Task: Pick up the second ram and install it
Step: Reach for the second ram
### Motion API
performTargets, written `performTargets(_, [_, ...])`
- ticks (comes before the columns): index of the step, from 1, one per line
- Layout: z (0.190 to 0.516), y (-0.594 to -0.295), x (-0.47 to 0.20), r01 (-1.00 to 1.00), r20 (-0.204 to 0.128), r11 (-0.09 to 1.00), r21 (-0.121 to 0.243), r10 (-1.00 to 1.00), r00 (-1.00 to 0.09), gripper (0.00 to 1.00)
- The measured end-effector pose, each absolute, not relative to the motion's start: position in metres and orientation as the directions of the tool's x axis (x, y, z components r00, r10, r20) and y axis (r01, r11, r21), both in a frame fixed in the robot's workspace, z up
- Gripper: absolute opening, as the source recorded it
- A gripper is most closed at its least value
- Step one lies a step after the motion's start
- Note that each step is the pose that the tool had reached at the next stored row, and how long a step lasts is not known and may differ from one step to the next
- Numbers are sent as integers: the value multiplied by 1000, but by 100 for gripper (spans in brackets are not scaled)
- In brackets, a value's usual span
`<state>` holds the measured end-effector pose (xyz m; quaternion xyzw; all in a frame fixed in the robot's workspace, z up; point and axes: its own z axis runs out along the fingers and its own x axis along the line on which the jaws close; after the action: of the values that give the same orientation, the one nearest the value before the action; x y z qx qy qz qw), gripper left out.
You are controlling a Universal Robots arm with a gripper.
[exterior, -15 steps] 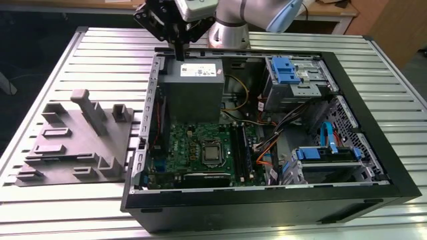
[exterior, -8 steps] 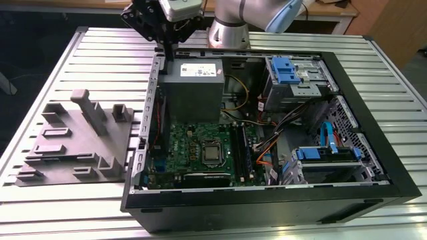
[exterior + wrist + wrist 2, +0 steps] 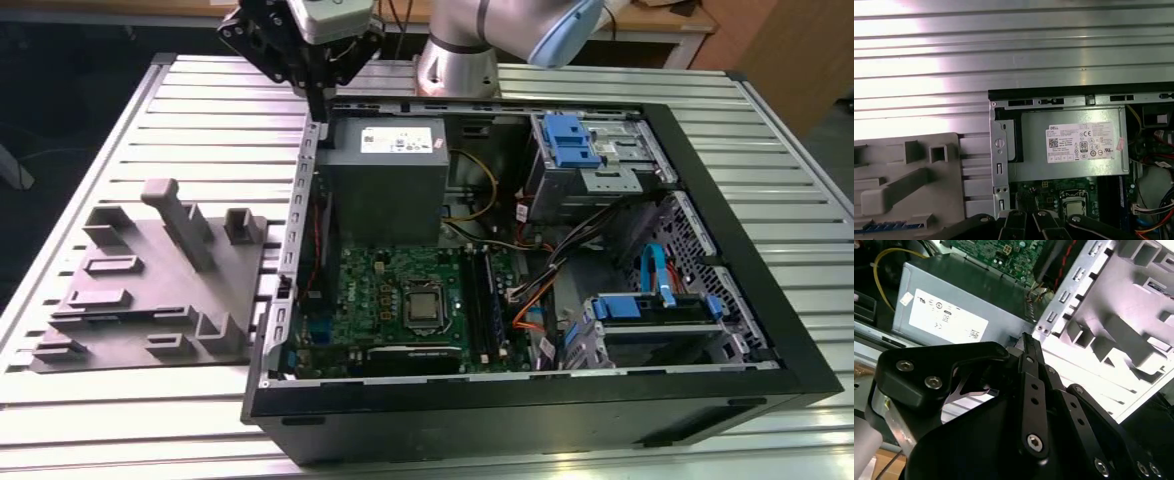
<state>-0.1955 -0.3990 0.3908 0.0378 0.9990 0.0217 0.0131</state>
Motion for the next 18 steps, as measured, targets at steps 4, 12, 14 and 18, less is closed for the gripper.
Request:
performTargets(4, [390,-399,-207,75,-24,996,44,76,-997,10])
performTargets(12, [389,-399,-228,75,-24,996,44,76,-997,10])
performTargets(14, [389,-399,-233,75,-24,996,44,76,-997,10])
performTargets(18, [388,-399,-244,75,-24,996,44,76,-997,10])
